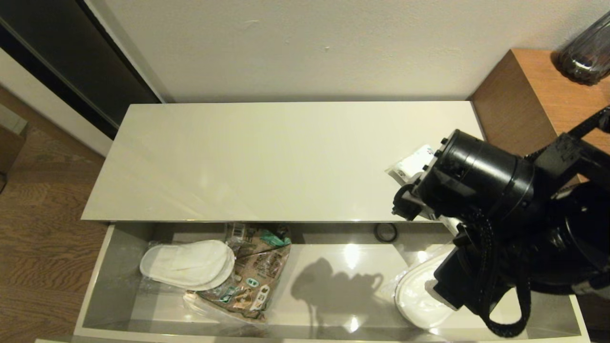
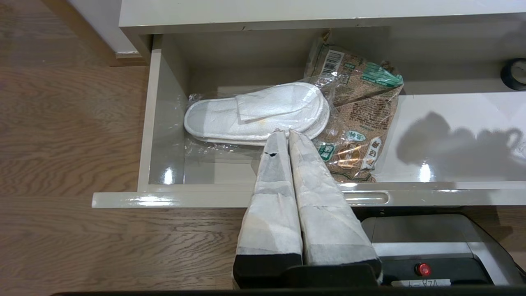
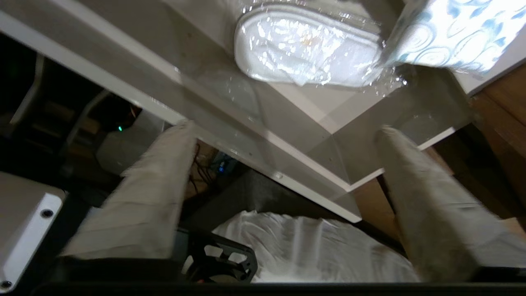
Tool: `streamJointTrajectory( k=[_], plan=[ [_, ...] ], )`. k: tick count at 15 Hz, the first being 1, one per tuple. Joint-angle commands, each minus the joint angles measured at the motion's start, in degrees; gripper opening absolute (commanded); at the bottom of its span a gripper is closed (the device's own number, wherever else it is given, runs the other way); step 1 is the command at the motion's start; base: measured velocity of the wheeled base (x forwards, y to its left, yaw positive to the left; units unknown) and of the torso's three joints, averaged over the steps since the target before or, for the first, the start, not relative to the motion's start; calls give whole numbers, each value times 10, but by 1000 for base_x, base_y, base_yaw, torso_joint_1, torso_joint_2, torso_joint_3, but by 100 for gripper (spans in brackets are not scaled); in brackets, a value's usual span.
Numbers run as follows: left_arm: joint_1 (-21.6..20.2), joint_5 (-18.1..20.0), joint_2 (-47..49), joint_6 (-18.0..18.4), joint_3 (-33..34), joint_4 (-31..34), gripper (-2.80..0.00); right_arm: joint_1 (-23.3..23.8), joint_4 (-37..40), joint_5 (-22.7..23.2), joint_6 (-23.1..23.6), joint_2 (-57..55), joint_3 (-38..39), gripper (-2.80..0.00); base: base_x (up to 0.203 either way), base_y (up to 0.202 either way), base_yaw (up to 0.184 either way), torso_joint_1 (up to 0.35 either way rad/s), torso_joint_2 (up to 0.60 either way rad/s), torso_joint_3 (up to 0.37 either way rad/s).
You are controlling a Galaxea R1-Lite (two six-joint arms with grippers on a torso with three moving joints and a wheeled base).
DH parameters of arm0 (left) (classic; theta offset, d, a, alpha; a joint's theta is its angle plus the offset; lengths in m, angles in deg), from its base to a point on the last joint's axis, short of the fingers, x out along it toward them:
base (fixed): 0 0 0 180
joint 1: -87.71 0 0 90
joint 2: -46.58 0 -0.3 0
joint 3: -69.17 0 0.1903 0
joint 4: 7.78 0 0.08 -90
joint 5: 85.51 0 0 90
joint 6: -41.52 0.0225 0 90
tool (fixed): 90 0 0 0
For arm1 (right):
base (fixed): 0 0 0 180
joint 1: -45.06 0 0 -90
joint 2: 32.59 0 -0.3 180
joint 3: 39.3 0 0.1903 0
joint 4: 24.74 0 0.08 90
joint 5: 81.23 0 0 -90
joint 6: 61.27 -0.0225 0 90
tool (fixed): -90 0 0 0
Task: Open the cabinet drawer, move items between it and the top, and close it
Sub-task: Close the drawer
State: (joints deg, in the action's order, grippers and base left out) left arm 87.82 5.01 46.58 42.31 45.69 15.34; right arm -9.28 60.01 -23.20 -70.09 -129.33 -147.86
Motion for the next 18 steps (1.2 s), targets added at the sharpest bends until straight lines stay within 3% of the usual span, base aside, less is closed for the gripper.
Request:
streamJointTrajectory(
  k=[1,9,12,18],
  plan=[
    [0,0,1,0,0,0,-280,-17,-1,0,-19,7,46,-280,0,0,0,0,0,0],
    [0,0,1,0,0,0,-280,22,-82,45,-14,-47,193,-280,0,0,0,0,0,0],
    [0,-1,0,0,0,0,-280,39,-160,48,-11,-112,241,-280,0,0,0,0,0,0],
    [0,0,0,0,0,0,-280,58,-233,50,41,-225,114,-280,0,0,0,0,0,0]
  ],
)
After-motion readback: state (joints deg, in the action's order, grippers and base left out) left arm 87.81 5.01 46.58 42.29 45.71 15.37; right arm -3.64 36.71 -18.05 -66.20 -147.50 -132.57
